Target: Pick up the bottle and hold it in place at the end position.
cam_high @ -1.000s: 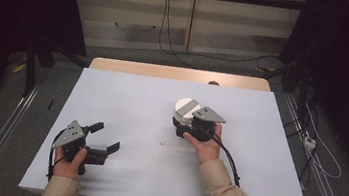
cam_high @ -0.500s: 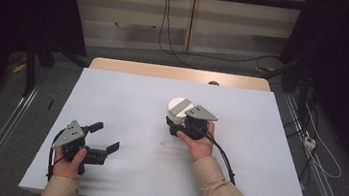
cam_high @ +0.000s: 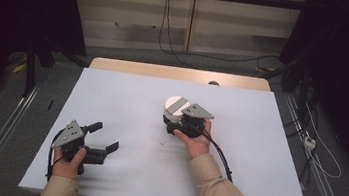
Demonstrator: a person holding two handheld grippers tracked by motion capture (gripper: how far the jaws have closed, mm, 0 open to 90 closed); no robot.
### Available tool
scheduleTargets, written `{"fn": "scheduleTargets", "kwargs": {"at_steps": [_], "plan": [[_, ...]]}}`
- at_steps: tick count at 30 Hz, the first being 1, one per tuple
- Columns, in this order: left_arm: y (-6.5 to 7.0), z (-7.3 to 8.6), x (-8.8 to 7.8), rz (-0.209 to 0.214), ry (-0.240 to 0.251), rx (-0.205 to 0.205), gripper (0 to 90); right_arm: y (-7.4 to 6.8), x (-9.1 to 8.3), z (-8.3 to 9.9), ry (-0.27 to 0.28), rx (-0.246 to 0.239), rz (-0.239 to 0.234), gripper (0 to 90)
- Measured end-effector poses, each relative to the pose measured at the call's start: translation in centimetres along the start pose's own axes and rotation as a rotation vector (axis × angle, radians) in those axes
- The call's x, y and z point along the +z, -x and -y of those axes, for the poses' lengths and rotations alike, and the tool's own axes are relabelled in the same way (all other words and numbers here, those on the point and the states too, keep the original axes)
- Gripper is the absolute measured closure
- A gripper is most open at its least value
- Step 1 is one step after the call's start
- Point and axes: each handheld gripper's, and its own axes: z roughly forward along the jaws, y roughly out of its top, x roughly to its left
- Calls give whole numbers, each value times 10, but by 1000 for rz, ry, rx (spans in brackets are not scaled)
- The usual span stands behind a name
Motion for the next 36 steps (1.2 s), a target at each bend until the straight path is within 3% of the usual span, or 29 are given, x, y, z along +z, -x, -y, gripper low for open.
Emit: {"fn": "scheduleTargets", "kwargs": {"at_steps": [18,36], "plan": [[1,1,4,-5,-22,3,34,-2,4,4,15,-45,-22,187],[4,-4,14,5,-31,-6,34,1,3,7,16,-24,-25,187]]}}
